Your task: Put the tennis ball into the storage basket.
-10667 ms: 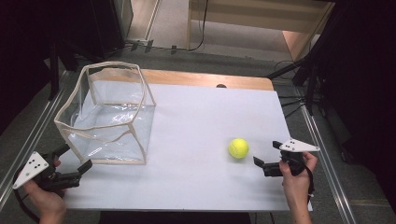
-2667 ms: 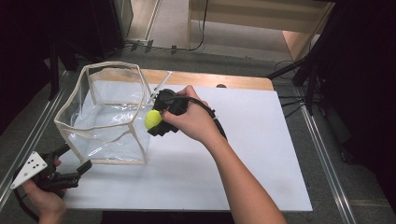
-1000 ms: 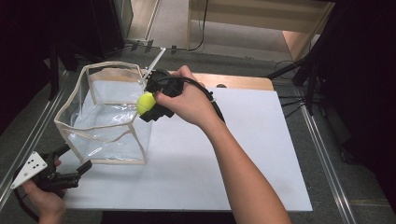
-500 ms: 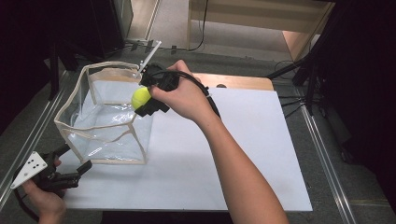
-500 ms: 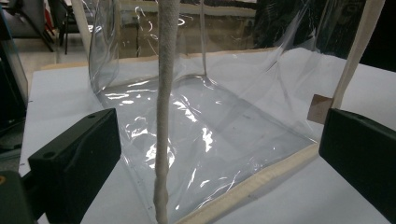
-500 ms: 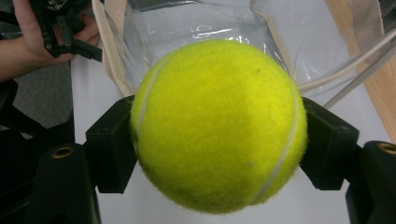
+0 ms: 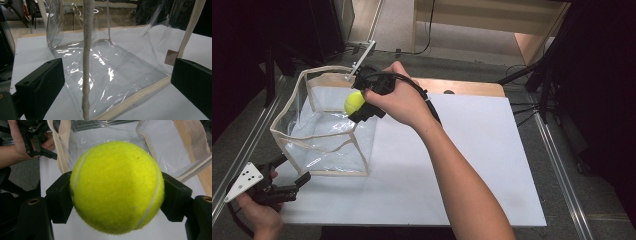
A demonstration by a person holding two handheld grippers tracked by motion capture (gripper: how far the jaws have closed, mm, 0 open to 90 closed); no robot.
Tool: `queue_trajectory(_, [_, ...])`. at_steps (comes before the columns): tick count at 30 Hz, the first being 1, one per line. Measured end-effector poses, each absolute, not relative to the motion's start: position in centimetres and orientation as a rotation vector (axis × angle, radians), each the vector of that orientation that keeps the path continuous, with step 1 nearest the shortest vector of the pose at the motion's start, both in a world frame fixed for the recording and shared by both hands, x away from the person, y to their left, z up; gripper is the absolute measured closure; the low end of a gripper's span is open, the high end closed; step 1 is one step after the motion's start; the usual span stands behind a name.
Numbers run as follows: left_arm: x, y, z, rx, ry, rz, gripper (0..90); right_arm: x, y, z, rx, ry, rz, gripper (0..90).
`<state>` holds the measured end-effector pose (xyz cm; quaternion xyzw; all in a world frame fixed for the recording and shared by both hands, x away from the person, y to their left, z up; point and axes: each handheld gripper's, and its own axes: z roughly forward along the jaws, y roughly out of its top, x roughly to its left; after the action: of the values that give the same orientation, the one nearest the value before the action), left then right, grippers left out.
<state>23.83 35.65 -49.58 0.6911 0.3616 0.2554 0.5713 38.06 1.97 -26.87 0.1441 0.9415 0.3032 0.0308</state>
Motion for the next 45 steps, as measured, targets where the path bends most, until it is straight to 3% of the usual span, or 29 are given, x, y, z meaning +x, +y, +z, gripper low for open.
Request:
queue_trajectory(19, [23.8,35.7,-49.6,1.618,0.847,0.597,0.0,38.3,5.0,-27.1,0.407,2.912,0.905,23.1])
queue_trajectory(45, [23.9,35.7,-49.6,1.616,0.845,0.595,0.0,38.4,6.5,-30.9,0.401,2.922,0.78,21.1])
